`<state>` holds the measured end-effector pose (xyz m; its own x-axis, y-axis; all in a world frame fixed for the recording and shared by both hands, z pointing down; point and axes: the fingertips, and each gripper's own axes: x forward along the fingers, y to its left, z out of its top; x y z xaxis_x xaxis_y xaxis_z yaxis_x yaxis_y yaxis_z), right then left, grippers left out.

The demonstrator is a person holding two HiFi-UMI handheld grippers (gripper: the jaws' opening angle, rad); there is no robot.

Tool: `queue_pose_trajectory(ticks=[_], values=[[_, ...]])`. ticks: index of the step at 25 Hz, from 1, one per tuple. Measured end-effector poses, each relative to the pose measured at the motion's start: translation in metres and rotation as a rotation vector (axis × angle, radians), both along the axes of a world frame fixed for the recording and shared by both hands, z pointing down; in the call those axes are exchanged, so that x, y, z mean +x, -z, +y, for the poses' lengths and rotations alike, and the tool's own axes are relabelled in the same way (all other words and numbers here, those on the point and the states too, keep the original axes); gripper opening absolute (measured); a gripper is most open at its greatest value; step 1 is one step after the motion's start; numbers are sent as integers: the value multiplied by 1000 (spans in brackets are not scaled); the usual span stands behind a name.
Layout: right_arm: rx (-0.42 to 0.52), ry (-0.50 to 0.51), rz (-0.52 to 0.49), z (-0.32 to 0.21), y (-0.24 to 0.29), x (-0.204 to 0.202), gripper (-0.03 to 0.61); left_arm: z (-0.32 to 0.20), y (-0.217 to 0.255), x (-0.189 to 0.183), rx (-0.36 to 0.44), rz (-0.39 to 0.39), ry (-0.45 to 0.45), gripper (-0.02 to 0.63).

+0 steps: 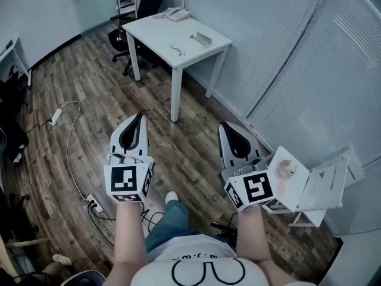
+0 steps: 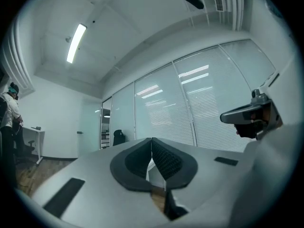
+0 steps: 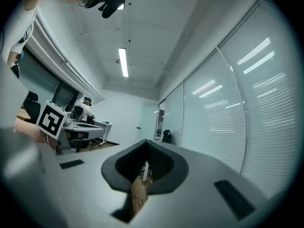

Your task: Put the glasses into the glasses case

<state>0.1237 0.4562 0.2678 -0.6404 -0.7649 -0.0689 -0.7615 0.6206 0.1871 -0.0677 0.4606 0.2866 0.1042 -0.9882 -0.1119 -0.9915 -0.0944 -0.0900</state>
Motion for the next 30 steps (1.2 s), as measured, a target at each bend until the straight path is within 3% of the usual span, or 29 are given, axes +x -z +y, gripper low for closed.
queue_pose_trajectory(ticks=[7, 13, 22, 30], values=[[4, -24, 0, -110, 9, -36, 12, -118, 10, -29, 6, 2, -42, 17], [-15, -38, 11, -173, 5, -50, 12, -179, 7, -46, -8, 7, -54, 17], [-29, -12, 9, -265, -14, -64, 12, -259, -11, -63, -26, 15, -28, 17], [-40, 21, -27, -405, -13, -81, 12, -382, -8, -82, -31, 5, 23, 17]])
